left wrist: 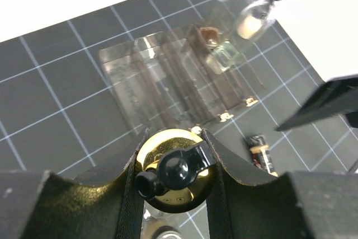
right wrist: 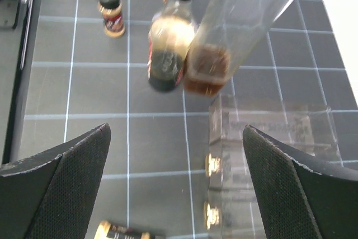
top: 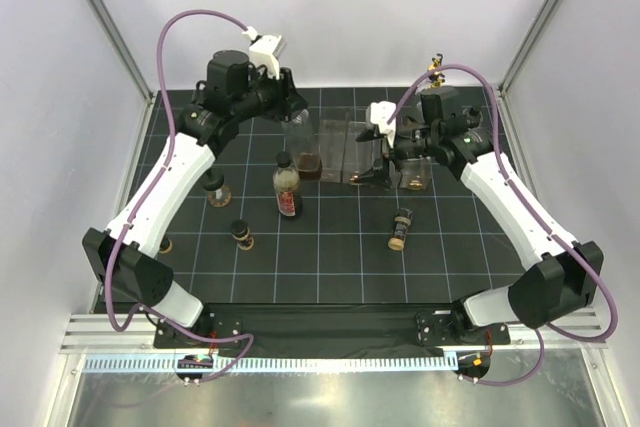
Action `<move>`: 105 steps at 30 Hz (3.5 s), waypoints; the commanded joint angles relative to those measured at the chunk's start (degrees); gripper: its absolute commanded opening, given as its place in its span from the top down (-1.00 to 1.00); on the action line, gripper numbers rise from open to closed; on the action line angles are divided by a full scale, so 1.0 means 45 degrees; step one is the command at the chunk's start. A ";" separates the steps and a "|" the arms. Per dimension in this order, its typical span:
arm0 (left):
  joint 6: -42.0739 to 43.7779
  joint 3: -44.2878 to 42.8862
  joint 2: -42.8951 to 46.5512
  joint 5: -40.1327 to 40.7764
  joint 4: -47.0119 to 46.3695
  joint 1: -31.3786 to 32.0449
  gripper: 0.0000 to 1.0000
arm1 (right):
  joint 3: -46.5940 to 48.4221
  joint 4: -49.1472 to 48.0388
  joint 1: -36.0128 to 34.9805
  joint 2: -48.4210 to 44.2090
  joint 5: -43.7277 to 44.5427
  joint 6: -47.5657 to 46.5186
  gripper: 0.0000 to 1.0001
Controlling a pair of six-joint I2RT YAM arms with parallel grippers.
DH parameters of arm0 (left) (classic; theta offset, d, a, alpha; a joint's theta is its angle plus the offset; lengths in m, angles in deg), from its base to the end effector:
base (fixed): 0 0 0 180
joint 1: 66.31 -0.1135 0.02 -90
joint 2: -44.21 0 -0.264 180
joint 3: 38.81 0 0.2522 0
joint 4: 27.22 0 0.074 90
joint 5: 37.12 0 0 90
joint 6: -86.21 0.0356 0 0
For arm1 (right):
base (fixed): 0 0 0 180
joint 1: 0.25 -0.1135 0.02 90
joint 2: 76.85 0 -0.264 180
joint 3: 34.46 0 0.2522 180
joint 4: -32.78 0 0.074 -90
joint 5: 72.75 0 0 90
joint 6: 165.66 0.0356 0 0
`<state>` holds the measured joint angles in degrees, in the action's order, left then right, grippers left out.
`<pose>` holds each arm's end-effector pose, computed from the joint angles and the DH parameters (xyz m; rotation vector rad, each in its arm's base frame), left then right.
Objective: Organize the condiment bottles
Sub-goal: Place the bottle in the storage box.
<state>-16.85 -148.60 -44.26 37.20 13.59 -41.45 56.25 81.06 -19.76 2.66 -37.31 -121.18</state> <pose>0.3135 -0.1559 0.4330 0.3897 1.9226 -0.7027 0.2682 0.1258 0.3650 -1.4648 1.3702 0.7586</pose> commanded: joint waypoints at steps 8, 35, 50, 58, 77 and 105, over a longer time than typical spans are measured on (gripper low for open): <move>-0.0438 -0.1492 -0.0125 -0.0714 -0.1108 0.1173 1.00 | 0.0790 -0.5834 -0.0450 0.1042 0.0758 0.5698 -1.00; -0.0769 -0.2195 -0.0536 -0.0519 -0.1186 0.2385 0.99 | 0.0694 -0.6031 -0.1525 0.2137 0.2107 0.7850 -0.65; -0.1843 -0.1513 -0.0010 -0.0480 -0.1616 0.2405 -0.03 | 0.0324 -0.5836 -0.1563 0.1514 0.1579 0.7147 0.92; -0.2117 -0.0595 0.1064 0.0145 -0.1870 0.2405 -0.75 | -0.0516 -0.5972 -0.1466 0.0868 0.1501 0.7048 0.92; 0.1022 0.0791 0.4169 0.4553 -0.0602 0.2288 -1.00 | -0.2216 -0.5231 0.0095 -0.1533 0.0897 0.6482 0.92; 0.2961 0.6689 0.7080 0.8114 -0.2299 -0.0993 -1.00 | -0.2822 -0.3784 0.4179 -0.3781 0.2984 0.7009 0.92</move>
<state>-1.50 -120.60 -13.61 76.33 7.52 -44.80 43.05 68.95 -1.18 -12.01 -25.80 -91.37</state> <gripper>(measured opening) 0.996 0.603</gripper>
